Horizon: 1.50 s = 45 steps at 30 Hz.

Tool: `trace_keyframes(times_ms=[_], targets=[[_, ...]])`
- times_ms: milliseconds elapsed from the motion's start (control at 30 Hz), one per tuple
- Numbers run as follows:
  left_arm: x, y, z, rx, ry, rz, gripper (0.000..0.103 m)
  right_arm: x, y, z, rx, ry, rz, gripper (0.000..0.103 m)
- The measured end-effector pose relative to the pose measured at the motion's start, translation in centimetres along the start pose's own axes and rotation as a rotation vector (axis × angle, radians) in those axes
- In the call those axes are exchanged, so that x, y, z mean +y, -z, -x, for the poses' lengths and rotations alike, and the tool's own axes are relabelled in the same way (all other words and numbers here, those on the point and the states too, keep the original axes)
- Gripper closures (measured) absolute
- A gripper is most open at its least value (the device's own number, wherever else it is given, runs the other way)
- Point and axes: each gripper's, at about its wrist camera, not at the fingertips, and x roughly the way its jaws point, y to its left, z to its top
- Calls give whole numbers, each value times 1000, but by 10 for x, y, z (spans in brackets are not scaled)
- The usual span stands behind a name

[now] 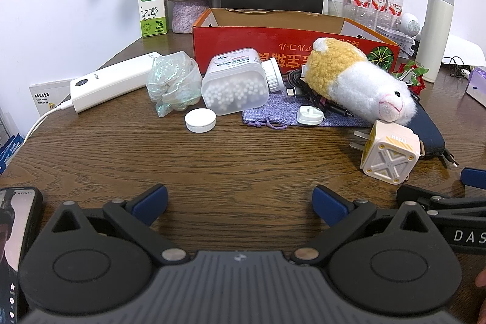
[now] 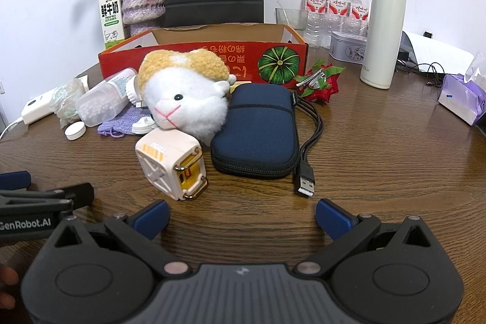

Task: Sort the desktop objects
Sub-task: 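Reach the left gripper toward the clear plastic bag while the right reaches the plush hamster, then grasp the clear bag with the left gripper while the right grasps the plush hamster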

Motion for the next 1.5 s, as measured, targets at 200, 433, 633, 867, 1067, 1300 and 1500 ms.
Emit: trace_keyframes(times_ms=[200, 433, 633, 867, 1067, 1300, 1500], targets=[[0, 1, 0, 0, 0, 0, 0, -2, 2, 4, -2, 1, -9, 0], [0, 2, 0, 0, 0, 0, 0, -3, 3, 3, 1, 5, -7, 0], [-1, 3, 0, 0, -1, -1, 0, -1, 1, 2, 4, 11, 0, 0], [-1, 4, 0, -1, 4, -4, 0, -1, 2, 2, 5, 12, 3, 0], [21, -15, 20, -12, 111, -23, 0, -15, -3, 12, -12, -55, 39, 15], [63, -80, -5, -59, 110, -15, 0, -43, -38, 36, -184, -152, 3, 15], [82, -109, -46, -38, 63, -6, 0, -27, -71, 10, -204, -205, 81, 16]])
